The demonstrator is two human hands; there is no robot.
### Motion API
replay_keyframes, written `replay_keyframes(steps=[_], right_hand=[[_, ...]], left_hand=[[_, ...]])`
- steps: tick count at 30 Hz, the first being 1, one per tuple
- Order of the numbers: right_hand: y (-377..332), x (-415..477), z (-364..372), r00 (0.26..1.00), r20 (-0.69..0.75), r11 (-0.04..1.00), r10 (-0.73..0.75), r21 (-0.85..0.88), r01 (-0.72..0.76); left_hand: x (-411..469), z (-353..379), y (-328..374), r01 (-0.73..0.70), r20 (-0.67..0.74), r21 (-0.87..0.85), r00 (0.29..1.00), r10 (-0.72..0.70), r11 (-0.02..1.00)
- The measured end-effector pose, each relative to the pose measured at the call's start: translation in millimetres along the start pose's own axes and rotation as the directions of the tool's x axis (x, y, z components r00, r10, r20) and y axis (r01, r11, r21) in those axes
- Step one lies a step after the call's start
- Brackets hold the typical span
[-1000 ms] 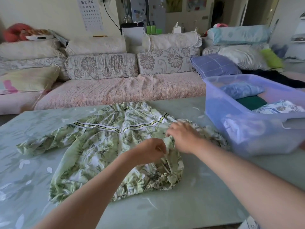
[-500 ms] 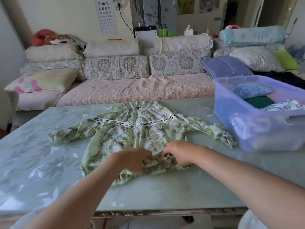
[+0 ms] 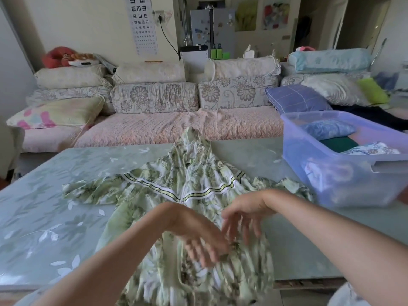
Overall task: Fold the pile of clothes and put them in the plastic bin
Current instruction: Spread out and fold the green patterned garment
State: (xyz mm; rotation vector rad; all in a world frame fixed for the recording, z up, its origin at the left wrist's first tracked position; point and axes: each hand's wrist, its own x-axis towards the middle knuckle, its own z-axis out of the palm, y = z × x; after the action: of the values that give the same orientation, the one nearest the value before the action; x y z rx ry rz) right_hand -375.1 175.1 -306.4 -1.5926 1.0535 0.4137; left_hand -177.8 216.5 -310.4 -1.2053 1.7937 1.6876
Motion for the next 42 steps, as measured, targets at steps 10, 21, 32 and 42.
replay_keyframes(steps=[10,21,32,42], right_hand=[[63.2,43.3,-94.6,0.458,-0.87,0.916,-0.181,-0.319,-0.243],[83.9,52.8,-130.8,0.303,-0.953,0.824,-0.019,-0.186,-0.534],[101.5,61.3,-134.6,0.394,-0.796,0.672,-0.46,-0.602,-0.431],[93.3,72.9,-135.1,0.518,-0.853,0.504,-0.063,-0.475,-0.721]], left_hand=[[62.8,-84.9,28.1,0.037,-0.859,0.258,0.466,0.212,0.965],[146.9,-127.0,26.3,0.139,-0.83,0.51,0.337,0.444,0.849],[174.7,-131.7,29.3,0.345,-0.721,0.612,0.614,0.322,0.711],[143.6,-152.8,-19.0,0.4,-0.867,0.447,0.414,0.277,0.8]])
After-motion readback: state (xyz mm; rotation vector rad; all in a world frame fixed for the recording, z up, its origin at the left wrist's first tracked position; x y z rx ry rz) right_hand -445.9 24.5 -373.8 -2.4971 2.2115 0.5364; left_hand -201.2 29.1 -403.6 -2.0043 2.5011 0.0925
